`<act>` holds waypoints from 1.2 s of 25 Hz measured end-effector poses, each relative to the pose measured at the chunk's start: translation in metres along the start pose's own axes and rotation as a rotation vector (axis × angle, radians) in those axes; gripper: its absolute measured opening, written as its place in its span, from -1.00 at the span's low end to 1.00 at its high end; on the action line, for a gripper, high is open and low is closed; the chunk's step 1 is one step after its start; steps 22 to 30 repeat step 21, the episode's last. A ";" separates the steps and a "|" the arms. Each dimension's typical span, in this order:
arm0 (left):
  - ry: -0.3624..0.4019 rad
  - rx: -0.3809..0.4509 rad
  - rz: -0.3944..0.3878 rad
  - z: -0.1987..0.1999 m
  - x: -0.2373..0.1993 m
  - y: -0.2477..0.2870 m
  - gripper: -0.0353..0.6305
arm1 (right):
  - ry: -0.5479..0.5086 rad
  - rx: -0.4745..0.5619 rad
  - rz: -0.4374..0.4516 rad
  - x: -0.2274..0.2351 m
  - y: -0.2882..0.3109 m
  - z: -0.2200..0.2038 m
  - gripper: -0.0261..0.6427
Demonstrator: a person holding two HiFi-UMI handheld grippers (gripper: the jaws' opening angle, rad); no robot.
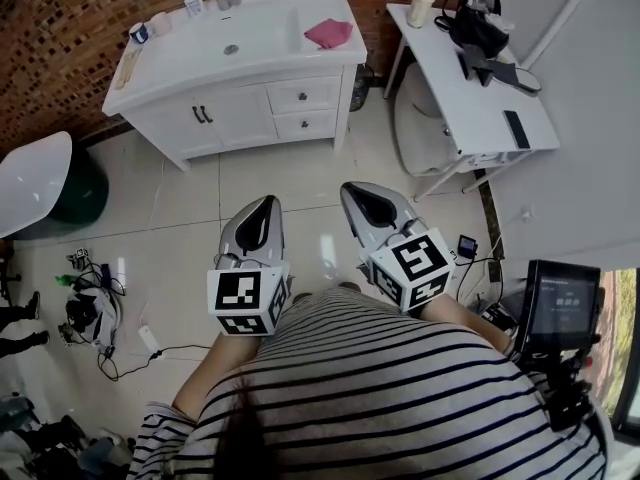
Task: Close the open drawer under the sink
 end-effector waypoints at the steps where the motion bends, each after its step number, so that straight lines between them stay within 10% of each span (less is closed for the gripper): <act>1: 0.004 0.002 0.001 0.000 -0.001 0.001 -0.84 | -0.006 0.004 -0.001 0.000 0.002 0.001 -0.92; 30: -0.001 -0.025 0.010 0.007 -0.024 0.009 -0.84 | -0.027 -0.015 0.062 -0.013 0.040 0.019 -0.92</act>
Point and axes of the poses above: the fingertips, and each gripper's own axes: y forward along the fingers, x to its right, z out of its top, the point moved 9 cm from there along -y, backward along the fingers, and after that the axes turned 11 degrees about -x, right-handed, at the moved point
